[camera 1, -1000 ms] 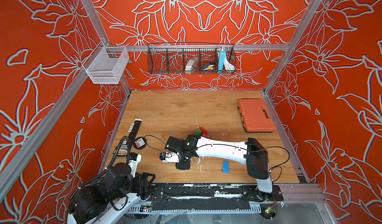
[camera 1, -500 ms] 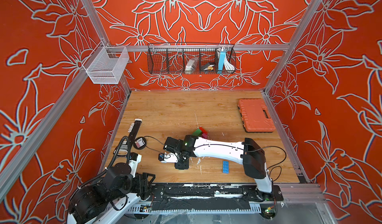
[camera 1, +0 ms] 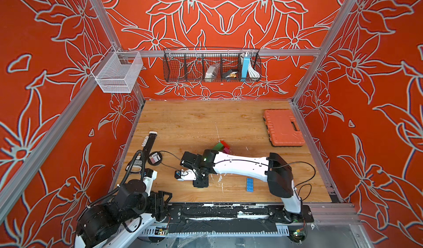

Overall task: Assemble the letter r with lego
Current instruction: Assemble the lego brick with the lego brick.

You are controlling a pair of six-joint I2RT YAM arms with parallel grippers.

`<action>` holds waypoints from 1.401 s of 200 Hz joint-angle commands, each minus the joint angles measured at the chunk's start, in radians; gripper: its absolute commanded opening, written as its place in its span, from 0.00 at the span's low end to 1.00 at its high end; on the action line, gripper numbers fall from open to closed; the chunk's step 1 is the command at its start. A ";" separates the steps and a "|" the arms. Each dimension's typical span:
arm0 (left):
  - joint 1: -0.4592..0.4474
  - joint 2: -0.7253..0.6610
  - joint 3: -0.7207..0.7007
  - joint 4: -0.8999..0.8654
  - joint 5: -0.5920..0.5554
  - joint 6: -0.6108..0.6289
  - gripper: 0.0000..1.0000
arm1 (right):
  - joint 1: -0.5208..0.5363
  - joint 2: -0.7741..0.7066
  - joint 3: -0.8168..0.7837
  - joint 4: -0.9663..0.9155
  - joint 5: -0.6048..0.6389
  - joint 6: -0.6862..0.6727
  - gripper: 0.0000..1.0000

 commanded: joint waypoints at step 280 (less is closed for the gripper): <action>-0.002 0.119 -0.013 0.008 0.012 0.003 0.72 | -0.210 -0.139 -0.323 -0.016 0.135 0.157 0.00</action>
